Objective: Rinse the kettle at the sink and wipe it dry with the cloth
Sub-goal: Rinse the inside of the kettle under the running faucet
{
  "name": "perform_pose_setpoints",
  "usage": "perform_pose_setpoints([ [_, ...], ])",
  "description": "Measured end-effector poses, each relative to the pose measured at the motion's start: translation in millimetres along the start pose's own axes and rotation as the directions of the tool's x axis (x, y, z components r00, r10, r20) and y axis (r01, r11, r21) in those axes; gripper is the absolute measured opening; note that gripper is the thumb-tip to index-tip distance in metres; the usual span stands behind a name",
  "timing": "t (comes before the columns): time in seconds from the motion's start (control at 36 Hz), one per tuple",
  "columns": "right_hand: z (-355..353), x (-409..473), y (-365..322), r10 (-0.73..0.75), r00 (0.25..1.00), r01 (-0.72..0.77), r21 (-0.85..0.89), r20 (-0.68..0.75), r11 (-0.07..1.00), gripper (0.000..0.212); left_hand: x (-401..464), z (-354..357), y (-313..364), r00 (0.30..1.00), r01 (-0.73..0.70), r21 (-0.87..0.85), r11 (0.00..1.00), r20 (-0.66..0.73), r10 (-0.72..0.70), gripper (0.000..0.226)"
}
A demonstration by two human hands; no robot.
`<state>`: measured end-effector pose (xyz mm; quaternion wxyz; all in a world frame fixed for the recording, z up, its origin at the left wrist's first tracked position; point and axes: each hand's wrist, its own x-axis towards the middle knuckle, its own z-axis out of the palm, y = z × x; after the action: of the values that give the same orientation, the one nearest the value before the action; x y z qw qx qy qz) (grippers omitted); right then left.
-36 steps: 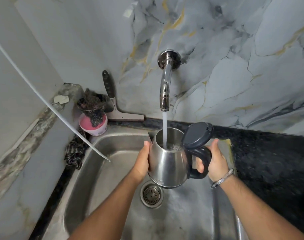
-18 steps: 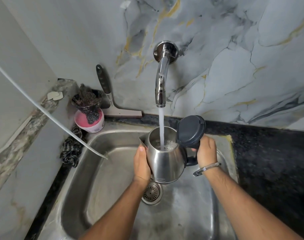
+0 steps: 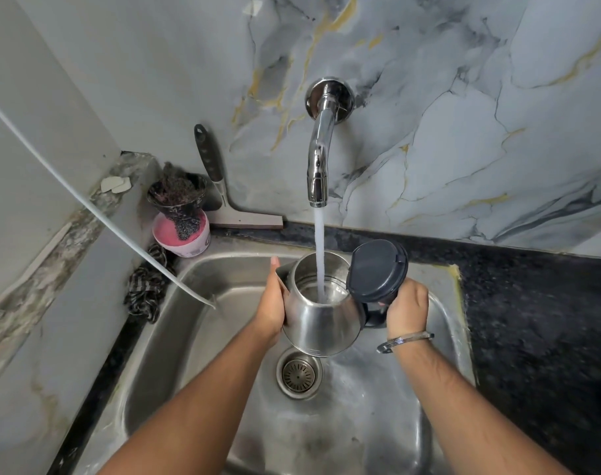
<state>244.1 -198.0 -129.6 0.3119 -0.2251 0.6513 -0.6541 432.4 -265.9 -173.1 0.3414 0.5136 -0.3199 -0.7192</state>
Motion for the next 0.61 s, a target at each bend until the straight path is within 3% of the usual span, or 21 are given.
perform_pose_setpoints([
  [0.22,-4.7,2.6,1.4,-0.025,1.000,0.025,-0.050,0.009,0.998,0.028,-0.2,8.2,7.7,0.987,0.158,0.072,0.985,-0.021,-0.157,0.080],
  [0.44,-5.6,-3.1,-1.2,-0.018,1.000,0.018,0.024,-0.008,1.000,0.026,-2.2,7.5,2.5,0.980,0.197,0.042,0.979,-0.039,-0.196,0.083],
  [0.61,-5.5,-6.9,-3.7,-0.039,0.999,0.039,0.034,-0.007,0.999,0.038,-6.0,7.7,2.1,0.977,0.214,0.043,0.976,-0.020,-0.213,0.081],
])
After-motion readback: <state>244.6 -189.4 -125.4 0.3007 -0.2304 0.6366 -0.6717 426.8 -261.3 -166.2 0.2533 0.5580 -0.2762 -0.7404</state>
